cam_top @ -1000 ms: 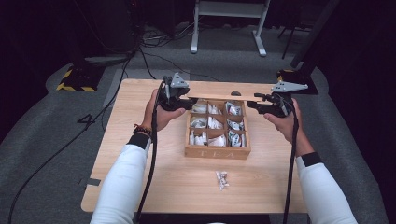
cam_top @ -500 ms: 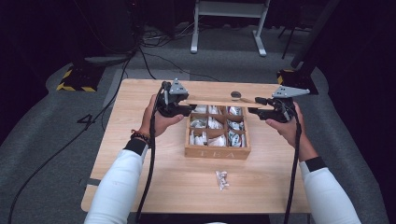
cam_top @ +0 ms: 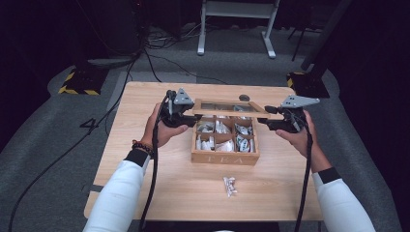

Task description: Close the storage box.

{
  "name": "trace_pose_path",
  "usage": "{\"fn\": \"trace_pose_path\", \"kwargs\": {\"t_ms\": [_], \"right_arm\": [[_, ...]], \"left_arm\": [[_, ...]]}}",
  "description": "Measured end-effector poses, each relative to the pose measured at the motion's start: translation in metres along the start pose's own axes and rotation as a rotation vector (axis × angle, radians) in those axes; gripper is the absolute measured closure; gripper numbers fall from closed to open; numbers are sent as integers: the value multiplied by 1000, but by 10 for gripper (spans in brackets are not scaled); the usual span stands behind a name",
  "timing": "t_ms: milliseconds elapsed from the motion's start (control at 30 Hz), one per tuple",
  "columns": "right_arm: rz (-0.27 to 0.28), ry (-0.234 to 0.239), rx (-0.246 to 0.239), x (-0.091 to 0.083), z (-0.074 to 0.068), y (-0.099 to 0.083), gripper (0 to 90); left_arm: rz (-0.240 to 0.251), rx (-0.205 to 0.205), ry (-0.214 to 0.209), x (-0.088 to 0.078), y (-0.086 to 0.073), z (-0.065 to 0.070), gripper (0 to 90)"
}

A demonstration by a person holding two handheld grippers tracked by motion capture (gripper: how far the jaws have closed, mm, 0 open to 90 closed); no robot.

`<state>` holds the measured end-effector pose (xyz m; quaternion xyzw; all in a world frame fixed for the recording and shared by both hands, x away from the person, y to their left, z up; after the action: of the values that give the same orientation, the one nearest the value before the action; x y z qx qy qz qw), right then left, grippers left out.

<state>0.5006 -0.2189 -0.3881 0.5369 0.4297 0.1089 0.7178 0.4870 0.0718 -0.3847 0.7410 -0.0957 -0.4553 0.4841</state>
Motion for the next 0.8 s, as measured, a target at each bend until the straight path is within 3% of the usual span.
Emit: {"fn": "trace_pose_path", "kwargs": {"t_ms": [800], "right_arm": [[-24,81,-29,-8,-21,-28,401]], "left_arm": [[-6,-6,-34,2,-33,17,463]]}}
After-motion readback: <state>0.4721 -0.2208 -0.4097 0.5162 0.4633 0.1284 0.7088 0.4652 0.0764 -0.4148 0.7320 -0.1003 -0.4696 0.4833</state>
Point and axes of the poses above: each handheld gripper's, and its own axes: x roughly forward along the jaws, y roughly out of its top, z roughly to its right, the point moved 7 cm from there along x, roughly forward along the jaws, and after that the axes turned 2 degrees about x, right-handed, at the moved point
